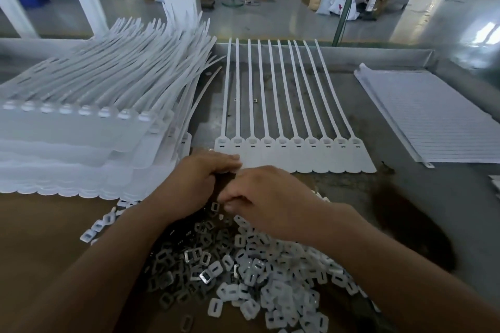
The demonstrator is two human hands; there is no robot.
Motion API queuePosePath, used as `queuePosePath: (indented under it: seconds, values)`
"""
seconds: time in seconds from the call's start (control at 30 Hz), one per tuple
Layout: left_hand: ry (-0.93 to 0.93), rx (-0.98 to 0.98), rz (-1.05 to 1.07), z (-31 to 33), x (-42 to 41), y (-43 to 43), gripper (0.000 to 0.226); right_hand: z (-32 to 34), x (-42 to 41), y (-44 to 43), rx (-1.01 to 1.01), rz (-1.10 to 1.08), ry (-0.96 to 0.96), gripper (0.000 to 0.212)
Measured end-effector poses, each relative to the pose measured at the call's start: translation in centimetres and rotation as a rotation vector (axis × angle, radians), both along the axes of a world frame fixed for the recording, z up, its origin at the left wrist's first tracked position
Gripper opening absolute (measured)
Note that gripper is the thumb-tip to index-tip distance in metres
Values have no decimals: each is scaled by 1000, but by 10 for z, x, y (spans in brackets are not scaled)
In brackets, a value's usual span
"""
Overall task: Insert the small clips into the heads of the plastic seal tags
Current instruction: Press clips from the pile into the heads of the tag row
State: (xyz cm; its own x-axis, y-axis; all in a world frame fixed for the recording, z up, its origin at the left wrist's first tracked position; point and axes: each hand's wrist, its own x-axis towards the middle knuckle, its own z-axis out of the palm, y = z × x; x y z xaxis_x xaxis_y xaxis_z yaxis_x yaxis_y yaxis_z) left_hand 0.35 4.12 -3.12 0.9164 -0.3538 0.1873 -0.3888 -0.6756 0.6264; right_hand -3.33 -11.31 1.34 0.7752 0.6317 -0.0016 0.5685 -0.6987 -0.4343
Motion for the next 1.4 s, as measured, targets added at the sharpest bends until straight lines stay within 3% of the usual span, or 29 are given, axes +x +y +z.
queuePosePath:
  seconds: [0.2,0.4,0.53,0.63,0.73,0.83,0.97,1.27,1.4]
  values:
    - [138,-130,49,3,2,-1,55,-14,10,16,-99,-15,-58,25]
    - [123,-114,61,3,2,-2,54,-21,10,15,-15,-13,-92,22]
    - [59,-114,4,5,1,-3,43,-20,11,11,95,-26,-42,7]
    - [-68,-32,-132,9,-4,-5,30,-13,14,2,278,-122,28,9]
    - [-139,72,-130,5,-5,-8,47,-4,24,-12,369,-252,63,12]
    - [-147,214,-49,-3,-2,-7,52,-1,37,-25,405,-368,122,15]
    - [-144,343,-96,-3,-1,-11,46,-2,55,-33,367,-446,154,14]
    - [-152,376,-71,3,-6,-16,45,-3,90,6,374,-413,130,11]
    - [-154,367,-65,3,-7,-16,41,-6,101,20,435,-501,303,9]
